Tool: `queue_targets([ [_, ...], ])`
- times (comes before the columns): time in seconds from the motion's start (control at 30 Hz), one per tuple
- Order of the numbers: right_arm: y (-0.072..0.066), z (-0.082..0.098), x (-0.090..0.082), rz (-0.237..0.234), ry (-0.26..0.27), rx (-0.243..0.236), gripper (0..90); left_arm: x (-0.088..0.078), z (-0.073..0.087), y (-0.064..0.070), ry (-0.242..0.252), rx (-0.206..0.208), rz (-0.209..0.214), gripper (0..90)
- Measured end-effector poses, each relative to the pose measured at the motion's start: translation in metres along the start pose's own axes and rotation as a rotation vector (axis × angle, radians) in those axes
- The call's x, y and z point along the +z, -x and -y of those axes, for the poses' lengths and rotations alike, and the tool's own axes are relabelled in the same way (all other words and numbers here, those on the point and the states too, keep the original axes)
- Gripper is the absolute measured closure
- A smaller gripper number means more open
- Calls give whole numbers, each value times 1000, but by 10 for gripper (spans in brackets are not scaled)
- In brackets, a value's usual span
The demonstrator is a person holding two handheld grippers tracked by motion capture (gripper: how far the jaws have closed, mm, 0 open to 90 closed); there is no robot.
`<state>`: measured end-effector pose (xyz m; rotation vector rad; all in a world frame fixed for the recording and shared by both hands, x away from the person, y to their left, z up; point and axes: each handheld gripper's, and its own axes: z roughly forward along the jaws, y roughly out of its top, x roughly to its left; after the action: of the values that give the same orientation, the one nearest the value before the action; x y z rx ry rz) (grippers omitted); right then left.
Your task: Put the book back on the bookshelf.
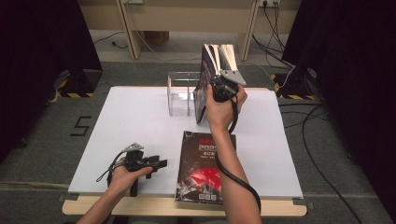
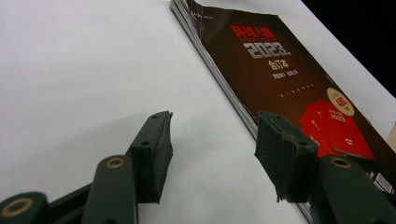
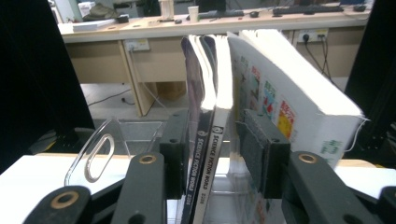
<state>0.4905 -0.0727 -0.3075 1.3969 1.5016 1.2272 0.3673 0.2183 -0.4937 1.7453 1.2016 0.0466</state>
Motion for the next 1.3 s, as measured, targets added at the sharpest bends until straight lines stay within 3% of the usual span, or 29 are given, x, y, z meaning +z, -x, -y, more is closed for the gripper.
queue_targets([
  [0.23,-3,-7,19,-19,-42,4,635,0,0,0,2,-1,-1,449],
  [0.47,-11,-16,33,-28,-73,-30,660,-1,-1,-1,1,-4,-2,449],
  [0.9,-20,-25,60,-47,-180,-2,690,0,-1,-2,4,-7,3,449],
  [1.1,-22,-28,65,-33,-204,-13,708,1,0,-1,0,-6,3,449],
  [1.3,-21,-31,74,-21,-275,-4,702,0,0,-3,1,-3,5,449],
])
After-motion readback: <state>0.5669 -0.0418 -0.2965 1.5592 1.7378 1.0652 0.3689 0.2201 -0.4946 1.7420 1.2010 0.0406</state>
